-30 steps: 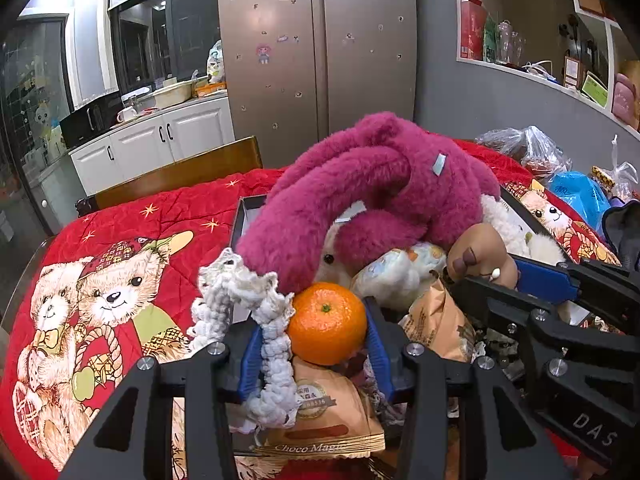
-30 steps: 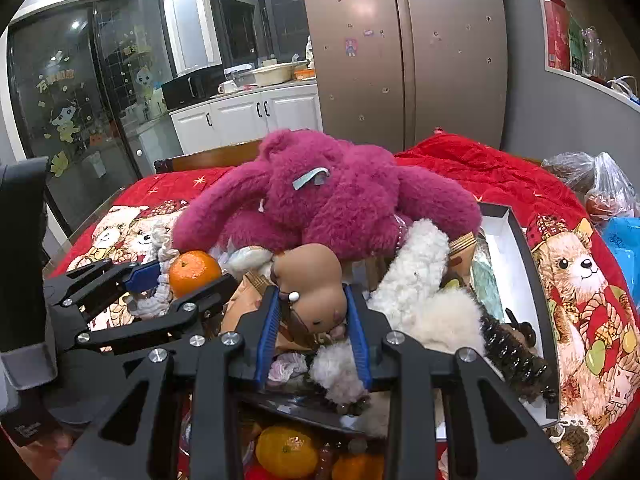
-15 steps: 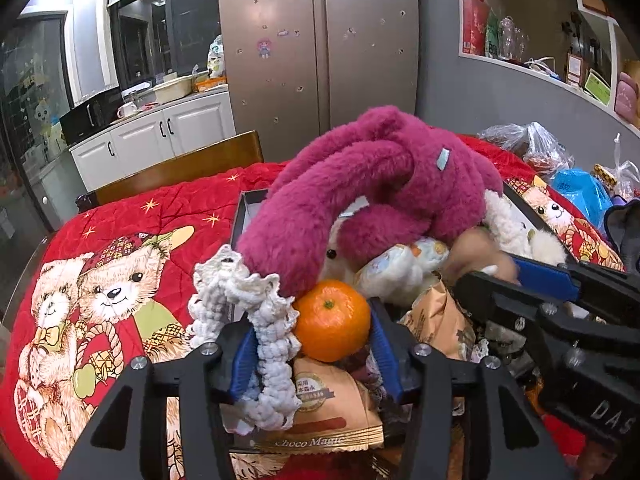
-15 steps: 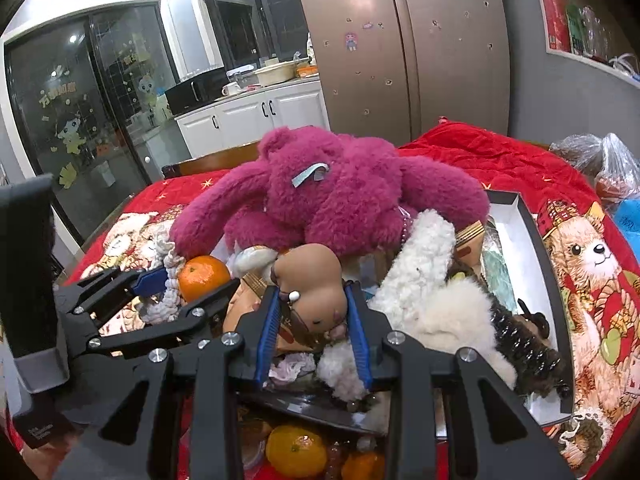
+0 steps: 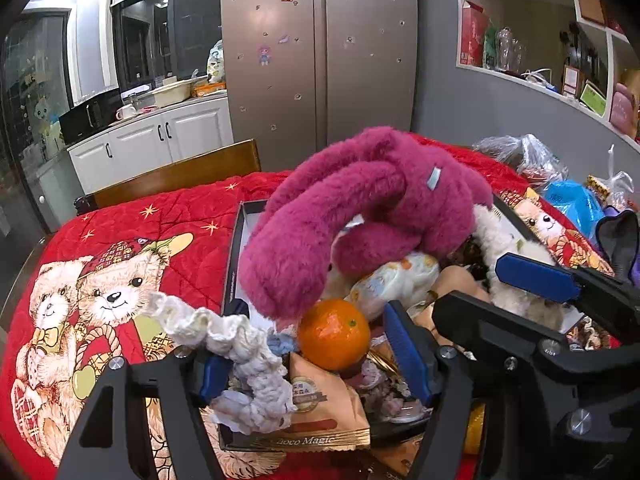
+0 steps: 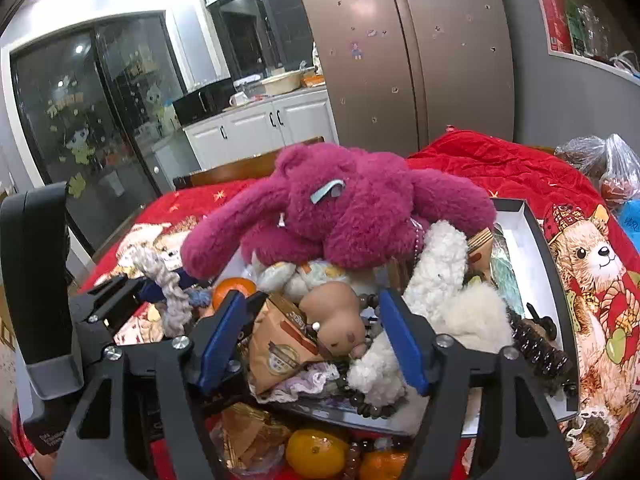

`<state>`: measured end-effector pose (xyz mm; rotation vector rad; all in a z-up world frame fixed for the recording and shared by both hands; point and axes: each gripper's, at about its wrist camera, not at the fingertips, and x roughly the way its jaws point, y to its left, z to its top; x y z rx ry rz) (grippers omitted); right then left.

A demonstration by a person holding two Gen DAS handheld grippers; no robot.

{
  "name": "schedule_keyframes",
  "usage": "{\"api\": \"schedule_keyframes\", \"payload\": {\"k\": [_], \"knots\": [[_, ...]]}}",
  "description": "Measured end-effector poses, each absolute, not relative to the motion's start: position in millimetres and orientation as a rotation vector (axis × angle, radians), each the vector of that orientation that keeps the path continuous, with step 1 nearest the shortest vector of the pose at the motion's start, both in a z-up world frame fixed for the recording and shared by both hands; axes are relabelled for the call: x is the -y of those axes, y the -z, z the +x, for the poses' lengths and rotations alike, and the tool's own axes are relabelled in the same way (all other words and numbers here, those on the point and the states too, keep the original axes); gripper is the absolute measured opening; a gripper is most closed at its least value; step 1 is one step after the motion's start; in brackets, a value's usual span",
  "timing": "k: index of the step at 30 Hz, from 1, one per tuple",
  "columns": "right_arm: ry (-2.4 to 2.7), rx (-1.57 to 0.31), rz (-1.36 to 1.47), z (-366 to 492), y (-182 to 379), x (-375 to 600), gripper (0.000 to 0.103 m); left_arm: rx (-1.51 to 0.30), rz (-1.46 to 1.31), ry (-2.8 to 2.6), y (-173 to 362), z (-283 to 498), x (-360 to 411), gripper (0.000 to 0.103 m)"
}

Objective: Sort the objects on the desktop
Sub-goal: 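Open both tools to drop the rope loop and plush figure into the box, then raise both open tools up and away from the black box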

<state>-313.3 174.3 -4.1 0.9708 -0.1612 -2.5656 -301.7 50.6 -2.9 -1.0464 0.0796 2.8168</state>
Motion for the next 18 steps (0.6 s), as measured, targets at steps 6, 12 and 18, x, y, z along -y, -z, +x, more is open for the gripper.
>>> {"api": "schedule_keyframes", "payload": {"k": [6, 12, 18], "knots": [[2.589, 0.167, 0.929, -307, -11, -178, 0.089, -0.013, -0.982, -2.789, -13, -295, -46, 0.072], [2.676, 0.16, 0.862, -296, -34, -182, 0.103, -0.054, -0.86, -2.816, -35, -280, -47, 0.081], [2.713, 0.126, 0.841, -286, -50, -178, 0.103, -0.027, -0.823, -2.793, -42, -275, -50, 0.082]]}}
